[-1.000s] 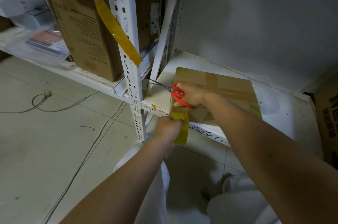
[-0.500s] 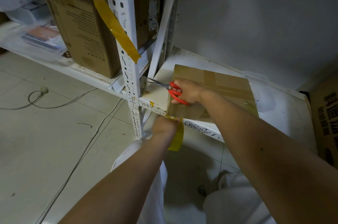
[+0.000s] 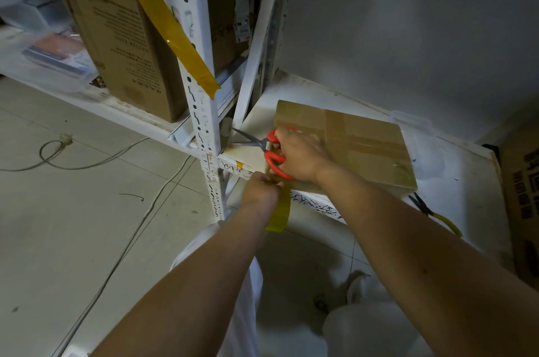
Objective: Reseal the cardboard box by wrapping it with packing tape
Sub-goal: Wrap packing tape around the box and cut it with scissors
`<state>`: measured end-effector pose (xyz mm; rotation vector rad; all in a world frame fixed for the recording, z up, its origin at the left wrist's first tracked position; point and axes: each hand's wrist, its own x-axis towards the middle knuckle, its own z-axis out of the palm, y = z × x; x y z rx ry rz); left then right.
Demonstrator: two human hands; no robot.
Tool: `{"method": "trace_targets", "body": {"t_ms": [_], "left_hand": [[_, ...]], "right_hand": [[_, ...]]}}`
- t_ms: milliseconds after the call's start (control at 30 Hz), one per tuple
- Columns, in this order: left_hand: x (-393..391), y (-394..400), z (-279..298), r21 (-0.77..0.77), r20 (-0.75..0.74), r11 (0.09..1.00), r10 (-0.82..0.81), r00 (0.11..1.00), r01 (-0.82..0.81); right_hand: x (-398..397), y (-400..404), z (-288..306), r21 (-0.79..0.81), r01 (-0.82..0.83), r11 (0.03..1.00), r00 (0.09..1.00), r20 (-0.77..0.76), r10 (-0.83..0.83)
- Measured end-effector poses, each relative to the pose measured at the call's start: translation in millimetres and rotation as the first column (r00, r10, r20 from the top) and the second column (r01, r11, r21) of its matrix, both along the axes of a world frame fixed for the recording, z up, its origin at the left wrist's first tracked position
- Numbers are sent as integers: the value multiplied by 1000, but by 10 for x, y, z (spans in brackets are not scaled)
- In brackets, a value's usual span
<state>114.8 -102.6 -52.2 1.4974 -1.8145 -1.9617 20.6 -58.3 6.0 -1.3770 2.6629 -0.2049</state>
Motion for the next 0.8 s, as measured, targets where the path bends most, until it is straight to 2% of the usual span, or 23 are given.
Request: {"method": "trace_targets", "body": {"t_ms": [100,233,433,500,600,700,800], "left_hand": [[-20,3,-34,24,22,999,31,999,-31],[-20,20,-32,32,22,998,48,999,-49],[0,43,-28,16,8,998,57,998,-57],[-8,26,-40,30,-8,999,41,999,-41],[-11,9,-13,48,-14,999,21,1000,-20],[7,-14,-6,71,-2,997,25,1000,-25],[11,-28,9,58,-22,998,-23,999,25]], "right_hand": [[52,27,-93,-34,-6,999,997,-80,3],[36,117,-96,27,-49,998,992,-117,52],[-101,573,-8,-5,80,997,995,-65,-80],[-112,779,77,-33,102,994,992,82,-99],[-70,1004,204,1,57,998,926,374,-53],[-72,1083,302,177,-75,981,827,560,-38],[-134,1153,247,385,-105,917,709,676,-202]]}}
